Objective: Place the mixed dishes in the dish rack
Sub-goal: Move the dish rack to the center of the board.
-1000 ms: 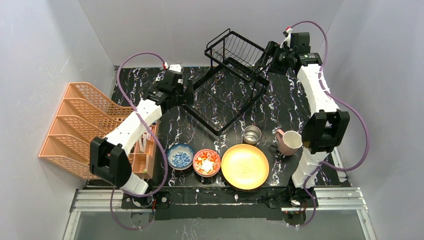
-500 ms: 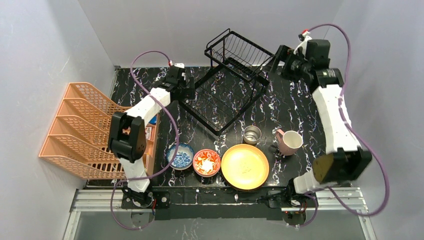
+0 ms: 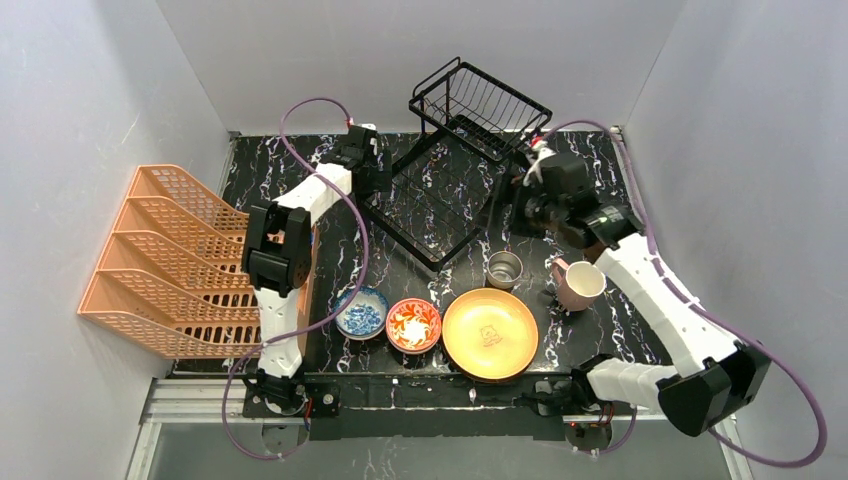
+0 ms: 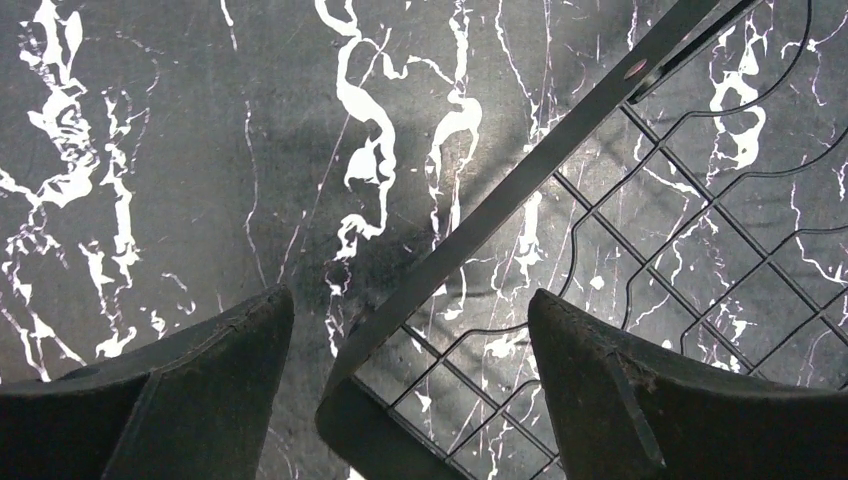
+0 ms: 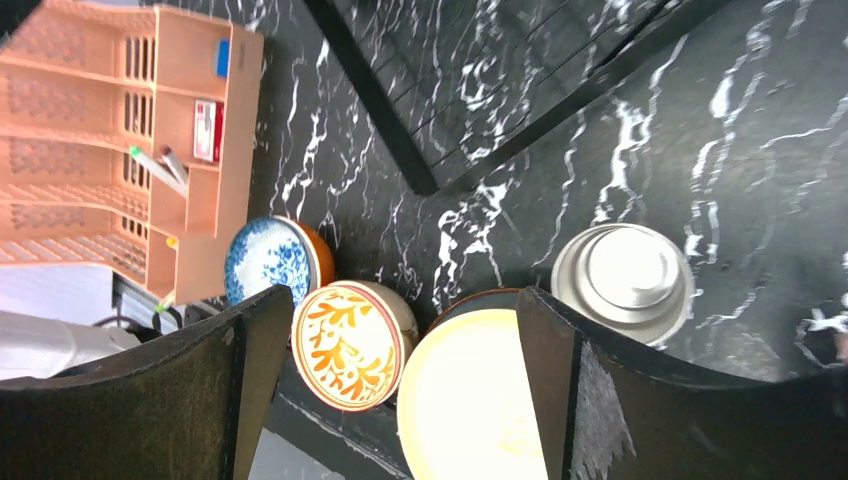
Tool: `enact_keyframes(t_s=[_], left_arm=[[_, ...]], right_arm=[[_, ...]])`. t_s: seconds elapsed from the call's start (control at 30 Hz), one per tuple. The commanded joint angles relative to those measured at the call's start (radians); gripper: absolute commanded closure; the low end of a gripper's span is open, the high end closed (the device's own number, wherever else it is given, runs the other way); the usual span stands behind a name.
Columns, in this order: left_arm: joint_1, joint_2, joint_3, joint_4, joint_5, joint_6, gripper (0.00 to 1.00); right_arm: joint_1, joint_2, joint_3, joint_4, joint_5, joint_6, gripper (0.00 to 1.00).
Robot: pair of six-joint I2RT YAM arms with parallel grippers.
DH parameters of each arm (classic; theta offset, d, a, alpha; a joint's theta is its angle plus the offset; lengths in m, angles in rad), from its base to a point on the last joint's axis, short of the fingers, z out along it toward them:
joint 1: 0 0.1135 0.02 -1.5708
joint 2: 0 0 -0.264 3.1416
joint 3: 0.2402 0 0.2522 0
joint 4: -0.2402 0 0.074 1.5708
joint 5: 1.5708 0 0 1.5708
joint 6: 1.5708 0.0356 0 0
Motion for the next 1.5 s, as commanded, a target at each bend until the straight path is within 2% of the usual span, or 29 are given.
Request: enact_keyframes(t_s=[0.0, 0.17, 0.37, 0.5, 0.6, 0.73, 0.87, 1.03, 1.17, 1.47], left_arm=[[0.005, 0.022, 0.046, 0.007, 0.029, 0.016, 0.17], [0.008, 0.061, 0.068, 0.002, 0.052, 0.016, 0.25], [0.012, 0.065, 0.069, 0.001, 0.063, 0.008, 0.43], [0.014, 0.053, 0.064, 0.005, 0.079, 0.007, 0.59], [0.015, 0.049, 0.062, 0.008, 0.097, 0.005, 0.76], [0.015, 0.034, 0.048, 0.011, 0.114, 0.0, 0.9], [0.015, 0.005, 0.014, 0.025, 0.11, -0.001, 0.96], [0.016, -0.042, -0.046, 0.051, 0.107, -0.005, 0.96], [0.015, -0.089, -0.095, 0.068, 0.091, -0.02, 1.0], [0.015, -0.253, -0.28, 0.167, -0.001, -0.064, 1.0]], right_arm=[[0.137, 0.045, -0.014, 0.057, 0.143, 0.099, 0.11], [0.25, 0.157, 0.017, 0.052, 0.306, 0.157, 0.17], [0.295, 0.277, 0.009, 0.072, 0.402, 0.251, 0.22], [0.297, 0.326, -0.001, 0.079, 0.458, 0.319, 0.24], [0.296, 0.357, -0.007, 0.071, 0.503, 0.363, 0.25], [0.297, 0.4, -0.01, 0.052, 0.544, 0.424, 0.29], [0.296, 0.436, -0.014, 0.052, 0.578, 0.464, 0.3], [0.276, 0.453, -0.001, 0.031, 0.628, 0.47, 0.3], [0.253, 0.425, -0.011, 0.03, 0.643, 0.456, 0.31], [0.205, 0.314, -0.06, 0.046, 0.667, 0.428, 0.3]])
